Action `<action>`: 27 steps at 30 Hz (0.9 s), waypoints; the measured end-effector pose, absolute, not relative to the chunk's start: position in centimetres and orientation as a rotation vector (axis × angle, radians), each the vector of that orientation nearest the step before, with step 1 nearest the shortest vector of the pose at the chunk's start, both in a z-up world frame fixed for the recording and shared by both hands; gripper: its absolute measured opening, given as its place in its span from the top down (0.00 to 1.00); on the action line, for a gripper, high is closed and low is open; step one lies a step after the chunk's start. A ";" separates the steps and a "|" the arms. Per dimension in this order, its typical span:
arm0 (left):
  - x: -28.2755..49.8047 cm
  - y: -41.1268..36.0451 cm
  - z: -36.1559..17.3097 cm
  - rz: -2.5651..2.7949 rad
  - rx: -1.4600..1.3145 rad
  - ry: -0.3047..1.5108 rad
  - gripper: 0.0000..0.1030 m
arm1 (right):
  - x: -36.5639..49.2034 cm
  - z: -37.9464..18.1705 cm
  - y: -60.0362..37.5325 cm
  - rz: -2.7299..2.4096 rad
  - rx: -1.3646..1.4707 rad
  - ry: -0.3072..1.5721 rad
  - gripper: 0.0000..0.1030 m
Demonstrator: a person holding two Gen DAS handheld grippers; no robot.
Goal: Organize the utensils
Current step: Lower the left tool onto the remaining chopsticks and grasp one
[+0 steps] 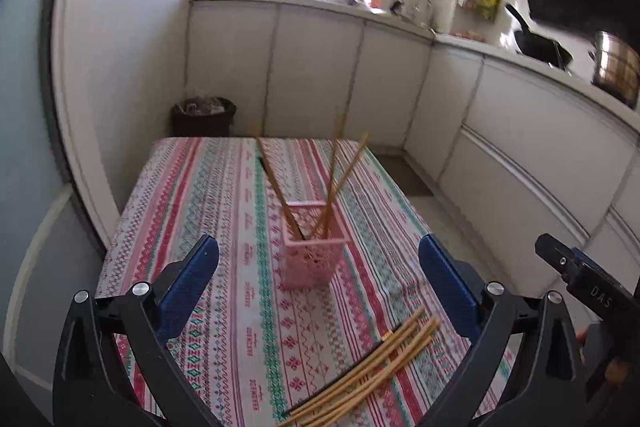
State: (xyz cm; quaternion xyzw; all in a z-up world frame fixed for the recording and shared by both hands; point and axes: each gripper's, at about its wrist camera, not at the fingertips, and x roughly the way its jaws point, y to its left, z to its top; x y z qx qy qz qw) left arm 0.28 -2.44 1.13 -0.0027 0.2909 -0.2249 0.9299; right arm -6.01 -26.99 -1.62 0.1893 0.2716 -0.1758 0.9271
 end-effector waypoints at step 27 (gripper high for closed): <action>2.9 -23.8 -14.6 -1.095 0.869 1.114 0.70 | -7.2 -7.7 -35.3 -0.466 0.533 0.828 0.07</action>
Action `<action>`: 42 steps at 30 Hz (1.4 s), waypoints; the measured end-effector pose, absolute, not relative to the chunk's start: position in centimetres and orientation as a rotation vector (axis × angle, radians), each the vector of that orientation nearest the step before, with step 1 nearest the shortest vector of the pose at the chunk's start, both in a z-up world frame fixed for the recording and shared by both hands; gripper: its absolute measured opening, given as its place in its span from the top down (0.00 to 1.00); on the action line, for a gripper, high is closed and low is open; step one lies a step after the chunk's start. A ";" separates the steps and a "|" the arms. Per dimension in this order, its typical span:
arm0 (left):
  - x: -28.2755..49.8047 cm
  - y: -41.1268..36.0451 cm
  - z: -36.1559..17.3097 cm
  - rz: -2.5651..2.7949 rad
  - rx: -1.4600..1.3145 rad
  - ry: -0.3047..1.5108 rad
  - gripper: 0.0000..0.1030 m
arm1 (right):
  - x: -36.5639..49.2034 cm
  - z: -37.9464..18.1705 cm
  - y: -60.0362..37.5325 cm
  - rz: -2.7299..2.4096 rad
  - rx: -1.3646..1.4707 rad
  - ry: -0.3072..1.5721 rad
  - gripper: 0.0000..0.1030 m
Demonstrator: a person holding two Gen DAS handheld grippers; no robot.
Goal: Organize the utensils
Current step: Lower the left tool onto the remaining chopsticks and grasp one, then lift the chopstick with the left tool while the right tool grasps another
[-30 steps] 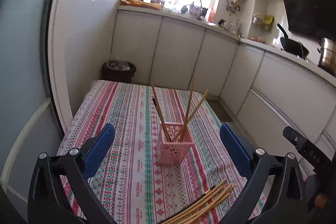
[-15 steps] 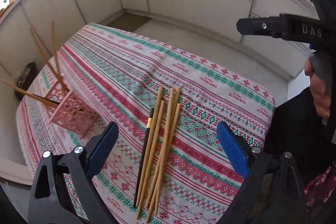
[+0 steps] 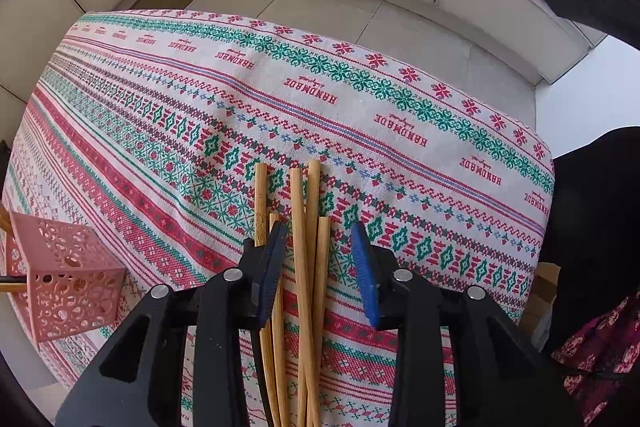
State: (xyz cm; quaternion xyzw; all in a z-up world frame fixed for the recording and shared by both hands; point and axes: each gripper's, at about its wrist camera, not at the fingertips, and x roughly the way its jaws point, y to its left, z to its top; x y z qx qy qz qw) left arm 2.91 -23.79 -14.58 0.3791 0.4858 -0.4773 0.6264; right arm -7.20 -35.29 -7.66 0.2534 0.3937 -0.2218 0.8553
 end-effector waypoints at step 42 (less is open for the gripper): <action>6.2 -8.9 -18.7 -0.669 -0.142 1.289 0.85 | -0.7 -14.2 -29.3 -0.238 0.712 1.116 0.07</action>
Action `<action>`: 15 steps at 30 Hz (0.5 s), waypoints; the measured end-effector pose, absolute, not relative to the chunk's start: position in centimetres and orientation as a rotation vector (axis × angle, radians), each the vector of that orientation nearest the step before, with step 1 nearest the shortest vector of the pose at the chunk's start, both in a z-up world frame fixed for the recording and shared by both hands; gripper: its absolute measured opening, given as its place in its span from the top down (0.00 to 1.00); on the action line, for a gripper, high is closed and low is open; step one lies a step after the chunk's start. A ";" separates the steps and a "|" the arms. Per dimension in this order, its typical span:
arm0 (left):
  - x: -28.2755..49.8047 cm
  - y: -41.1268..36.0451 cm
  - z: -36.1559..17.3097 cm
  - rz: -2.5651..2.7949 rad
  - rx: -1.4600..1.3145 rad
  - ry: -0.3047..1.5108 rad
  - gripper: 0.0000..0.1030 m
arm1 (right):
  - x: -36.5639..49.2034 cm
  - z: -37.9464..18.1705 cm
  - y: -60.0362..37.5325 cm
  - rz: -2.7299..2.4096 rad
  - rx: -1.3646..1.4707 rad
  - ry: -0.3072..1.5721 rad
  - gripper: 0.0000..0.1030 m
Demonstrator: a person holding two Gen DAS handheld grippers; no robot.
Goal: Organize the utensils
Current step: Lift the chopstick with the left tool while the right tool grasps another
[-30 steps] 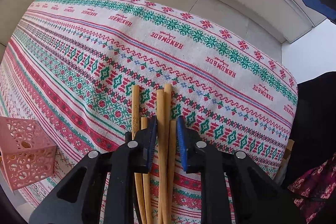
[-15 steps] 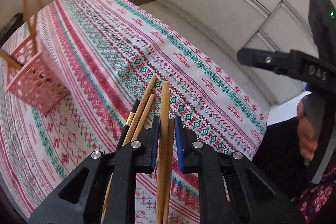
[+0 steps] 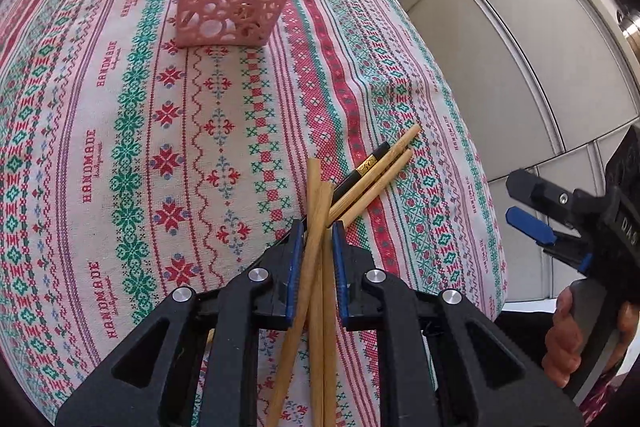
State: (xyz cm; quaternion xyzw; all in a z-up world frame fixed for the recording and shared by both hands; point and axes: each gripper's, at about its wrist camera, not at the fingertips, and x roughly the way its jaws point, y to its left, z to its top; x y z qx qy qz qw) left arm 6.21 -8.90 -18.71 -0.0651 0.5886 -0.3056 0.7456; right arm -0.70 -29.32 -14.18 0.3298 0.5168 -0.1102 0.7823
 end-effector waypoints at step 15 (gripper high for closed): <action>5.2 -6.3 -15.6 -0.623 -0.091 1.198 0.94 | -0.3 -15.6 -27.4 -0.138 0.742 1.196 0.07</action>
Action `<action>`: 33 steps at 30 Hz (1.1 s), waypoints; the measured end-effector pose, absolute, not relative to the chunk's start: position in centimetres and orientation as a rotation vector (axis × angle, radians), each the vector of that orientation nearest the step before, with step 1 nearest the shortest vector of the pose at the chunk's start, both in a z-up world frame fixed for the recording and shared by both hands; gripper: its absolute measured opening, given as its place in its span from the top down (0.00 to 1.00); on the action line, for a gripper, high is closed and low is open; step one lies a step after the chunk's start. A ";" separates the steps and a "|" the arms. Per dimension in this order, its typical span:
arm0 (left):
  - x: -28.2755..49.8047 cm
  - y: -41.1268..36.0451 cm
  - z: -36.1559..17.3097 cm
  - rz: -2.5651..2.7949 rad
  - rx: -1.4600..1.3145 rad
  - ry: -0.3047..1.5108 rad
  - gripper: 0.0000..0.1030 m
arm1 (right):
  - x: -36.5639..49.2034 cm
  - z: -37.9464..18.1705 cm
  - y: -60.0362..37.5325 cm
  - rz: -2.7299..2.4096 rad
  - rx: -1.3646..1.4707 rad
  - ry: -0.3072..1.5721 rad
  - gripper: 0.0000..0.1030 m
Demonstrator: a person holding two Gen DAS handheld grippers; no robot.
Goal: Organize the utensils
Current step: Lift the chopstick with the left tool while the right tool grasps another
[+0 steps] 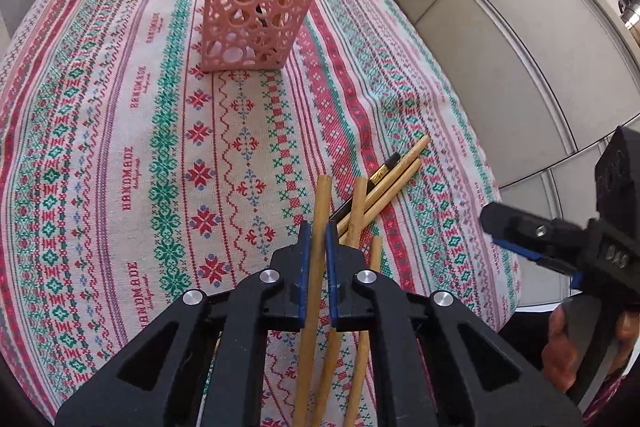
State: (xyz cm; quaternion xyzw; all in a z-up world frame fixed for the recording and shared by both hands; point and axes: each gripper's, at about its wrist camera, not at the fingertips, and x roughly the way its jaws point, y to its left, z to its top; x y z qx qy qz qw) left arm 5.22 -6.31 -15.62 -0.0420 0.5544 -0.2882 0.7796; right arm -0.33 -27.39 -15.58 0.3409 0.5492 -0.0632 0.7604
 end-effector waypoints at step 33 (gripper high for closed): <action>3.1 3.0 -2.9 -0.686 -0.312 0.830 0.93 | 6.9 -16.0 -17.7 -0.158 0.589 1.241 0.93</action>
